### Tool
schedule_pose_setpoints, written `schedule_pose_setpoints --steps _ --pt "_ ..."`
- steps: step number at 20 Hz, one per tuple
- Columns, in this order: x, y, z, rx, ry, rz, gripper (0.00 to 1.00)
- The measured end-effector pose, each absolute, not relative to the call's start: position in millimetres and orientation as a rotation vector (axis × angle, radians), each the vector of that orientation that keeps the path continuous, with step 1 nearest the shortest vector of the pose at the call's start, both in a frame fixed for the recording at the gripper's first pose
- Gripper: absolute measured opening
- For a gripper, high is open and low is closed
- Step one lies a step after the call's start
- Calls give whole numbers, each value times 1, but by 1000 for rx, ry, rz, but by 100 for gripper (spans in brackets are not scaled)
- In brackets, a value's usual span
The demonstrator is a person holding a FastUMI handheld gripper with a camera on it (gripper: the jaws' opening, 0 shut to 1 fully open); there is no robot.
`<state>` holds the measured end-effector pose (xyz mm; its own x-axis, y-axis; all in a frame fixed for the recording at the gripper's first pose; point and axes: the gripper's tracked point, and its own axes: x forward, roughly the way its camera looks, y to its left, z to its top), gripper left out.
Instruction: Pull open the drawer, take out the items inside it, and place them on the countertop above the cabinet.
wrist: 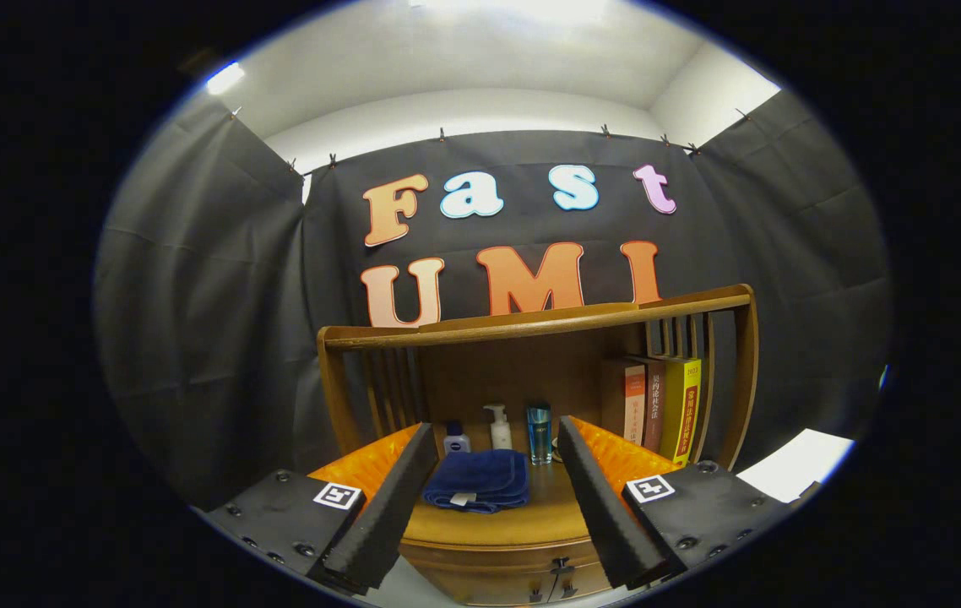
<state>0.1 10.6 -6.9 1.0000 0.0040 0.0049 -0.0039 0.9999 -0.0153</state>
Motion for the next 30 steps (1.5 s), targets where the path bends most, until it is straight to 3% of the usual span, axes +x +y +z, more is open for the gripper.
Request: schedule_pose_setpoints --steps 6,14,22,30 --pt "1 -9 -42 -10 13 -11 98" --pt "-9 -74 -169 -38 103 -99 98" --pt "-12 -98 -279 -94 157 -95 98" --pt "-6 -115 -358 -37 216 -134 99"
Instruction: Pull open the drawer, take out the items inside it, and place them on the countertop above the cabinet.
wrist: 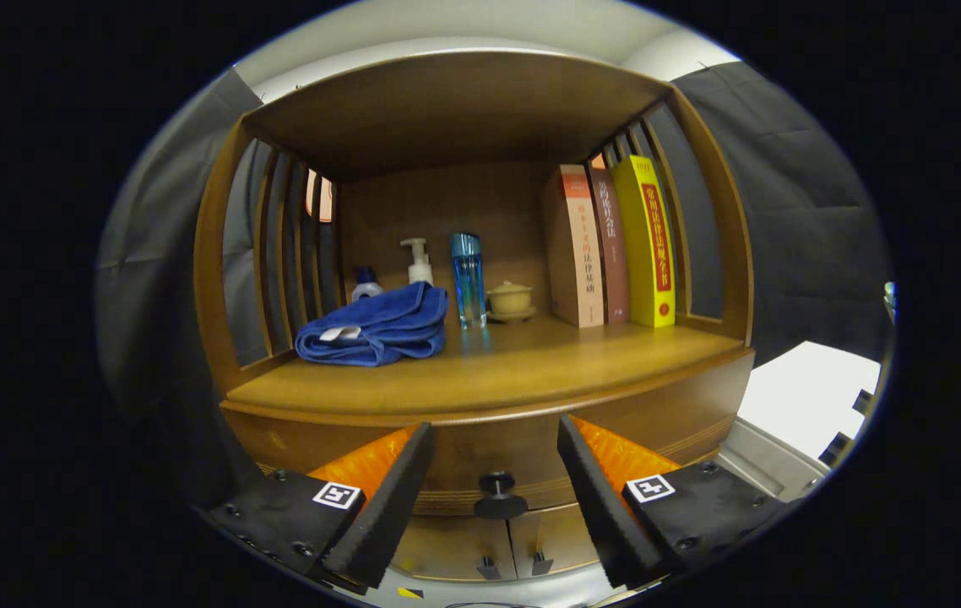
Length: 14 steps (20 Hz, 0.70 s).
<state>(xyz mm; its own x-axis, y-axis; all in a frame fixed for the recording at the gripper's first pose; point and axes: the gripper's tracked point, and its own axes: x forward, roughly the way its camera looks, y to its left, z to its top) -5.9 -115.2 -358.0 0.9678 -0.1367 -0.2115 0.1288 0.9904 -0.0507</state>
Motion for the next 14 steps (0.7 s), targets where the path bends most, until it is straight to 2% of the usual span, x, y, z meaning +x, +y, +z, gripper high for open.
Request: schedule_pose_setpoints --steps 3,11,12,14 --pt "-2 -119 -386 -60 256 -139 99" --pt "-1 -119 -423 -51 314 -123 82" --pt "0 -124 -423 -46 318 -134 73" --pt "-1 -124 -423 -5 324 -132 61"
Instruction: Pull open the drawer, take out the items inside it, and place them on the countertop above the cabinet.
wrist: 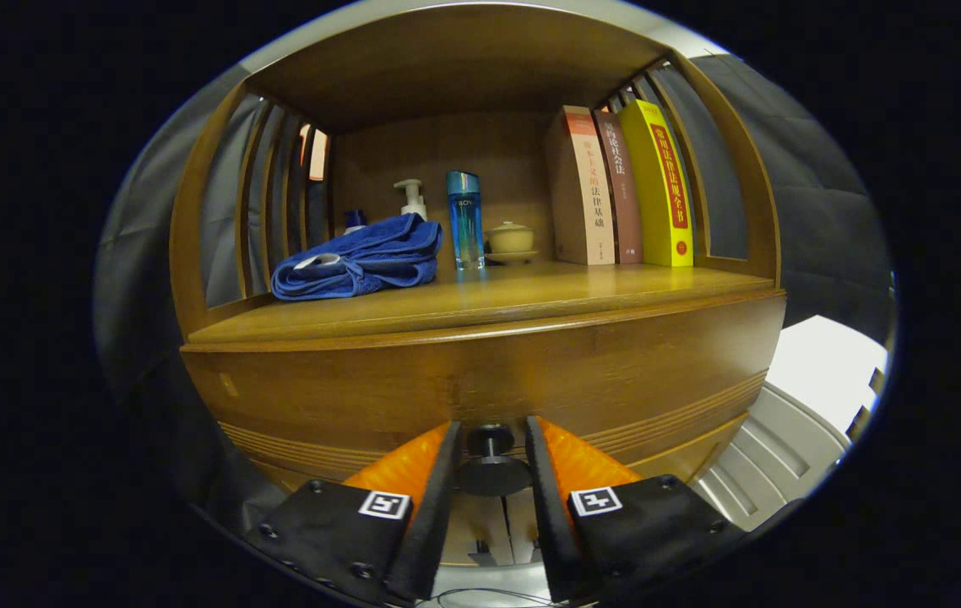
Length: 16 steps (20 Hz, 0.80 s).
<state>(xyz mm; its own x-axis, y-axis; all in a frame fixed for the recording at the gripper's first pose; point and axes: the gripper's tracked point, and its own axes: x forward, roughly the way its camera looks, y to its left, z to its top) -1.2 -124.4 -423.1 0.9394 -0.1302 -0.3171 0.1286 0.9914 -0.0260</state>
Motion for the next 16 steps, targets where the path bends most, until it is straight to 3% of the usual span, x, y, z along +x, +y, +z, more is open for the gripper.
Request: schedule_pose_setpoints --steps 1,9,16 --pt "3 -126 -426 3 327 -131 55" --pt "-4 -124 -426 -21 351 -127 47" --pt "-30 -120 -423 -27 401 -117 47"
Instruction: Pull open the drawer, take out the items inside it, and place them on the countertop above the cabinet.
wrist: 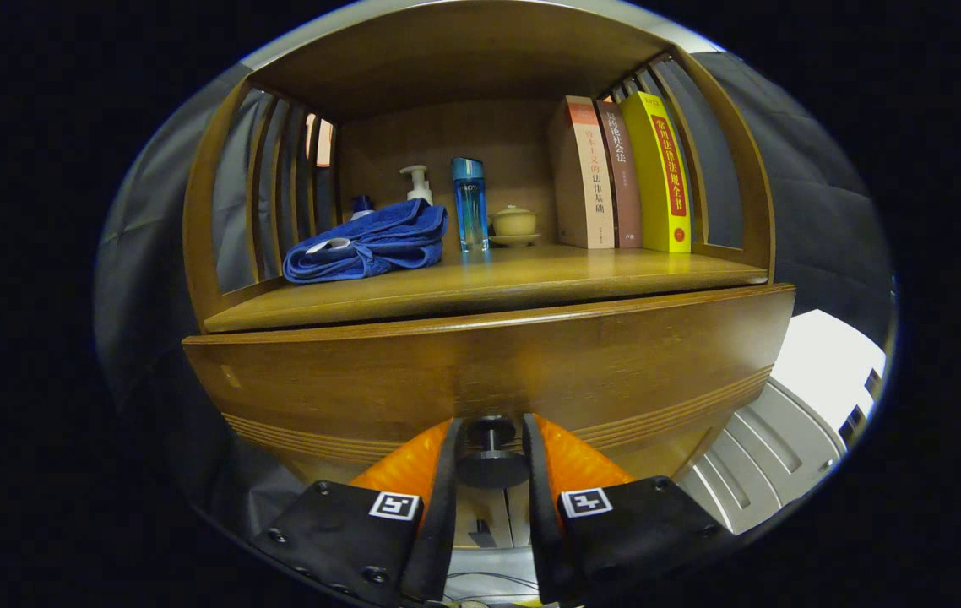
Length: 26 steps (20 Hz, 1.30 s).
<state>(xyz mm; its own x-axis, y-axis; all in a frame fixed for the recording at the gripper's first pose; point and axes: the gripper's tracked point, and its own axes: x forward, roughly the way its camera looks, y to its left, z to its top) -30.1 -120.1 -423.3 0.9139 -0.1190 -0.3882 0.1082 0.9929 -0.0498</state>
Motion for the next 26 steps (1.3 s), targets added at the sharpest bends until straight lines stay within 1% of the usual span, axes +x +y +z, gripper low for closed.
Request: schedule_pose_setpoints --steps 14,21,23,26 --pt "-100 -116 -415 -9 458 -146 47" --pt "-127 -112 -415 -24 476 -165 47" --pt "-128 -113 -416 -24 480 -173 45" --pt "-134 -111 -417 -43 502 -165 45"
